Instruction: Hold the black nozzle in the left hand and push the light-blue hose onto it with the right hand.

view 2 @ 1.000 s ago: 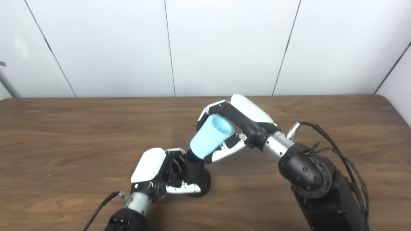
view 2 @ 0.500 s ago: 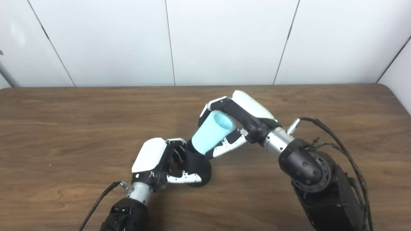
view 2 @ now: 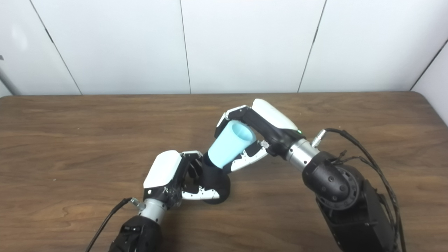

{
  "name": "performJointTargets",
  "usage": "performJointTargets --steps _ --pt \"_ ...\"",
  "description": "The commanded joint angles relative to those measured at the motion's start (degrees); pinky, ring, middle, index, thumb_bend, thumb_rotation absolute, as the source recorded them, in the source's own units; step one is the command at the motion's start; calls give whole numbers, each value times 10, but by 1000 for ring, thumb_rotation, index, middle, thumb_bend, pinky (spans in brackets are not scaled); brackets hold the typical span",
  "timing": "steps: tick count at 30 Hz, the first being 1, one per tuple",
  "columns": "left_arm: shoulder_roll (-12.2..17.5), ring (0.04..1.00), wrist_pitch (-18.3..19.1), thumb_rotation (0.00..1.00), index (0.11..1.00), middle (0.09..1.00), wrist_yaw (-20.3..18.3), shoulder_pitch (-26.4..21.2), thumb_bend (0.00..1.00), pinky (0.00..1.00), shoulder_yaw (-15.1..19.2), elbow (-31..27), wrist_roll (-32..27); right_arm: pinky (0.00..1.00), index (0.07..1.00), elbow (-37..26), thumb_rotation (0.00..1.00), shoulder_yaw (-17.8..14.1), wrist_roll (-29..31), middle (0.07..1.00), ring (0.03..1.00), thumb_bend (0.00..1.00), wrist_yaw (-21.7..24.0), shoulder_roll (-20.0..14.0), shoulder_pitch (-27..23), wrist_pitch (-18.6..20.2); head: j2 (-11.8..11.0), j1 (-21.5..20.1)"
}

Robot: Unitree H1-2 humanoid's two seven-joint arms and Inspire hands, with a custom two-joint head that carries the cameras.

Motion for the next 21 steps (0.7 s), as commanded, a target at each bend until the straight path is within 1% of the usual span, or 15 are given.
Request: performJointTargets --steps 1,4,7,11,16,19,21 --pt "1 461 14 0 483 474 -35 18 504 429 -12 15 6 333 472 -8 0 -3 -1 521 400 497 -17 5 -18 -12 0 1" --pt "1 462 15 0 482 479 -38 17 504 435 -13 16 6 345 471 -13 0 -7 0 521 399 498 -18 5 -22 -10 1 3" --pt "1 440 17 0 484 453 -41 17 505 416 -14 15 7 343 472 -15 0 -9 -1 522 397 498 -18 6 -25 -9 1 3" --pt "2 437 17 0 483 452 -42 18 505 411 -14 14 6 339 475 -15 0 -10 -1 523 394 497 -19 6 -26 -13 2 2" --pt "3 467 20 0 479 492 -46 17 503 435 -16 14 9 330 476 -16 0 -5 -6 526 397 497 -19 10 -25 -13 2 2" --pt "3 462 21 0 480 487 -49 17 504 432 -17 14 11 329 474 -18 0 -3 -11 525 397 497 -18 11 -24 -11 3 1" --pt "2 477 22 0 473 508 -51 17 502 446 -17 14 13 332 472 -19 0 -2 -13 524 398 497 -18 11 -25 -11 3 1"
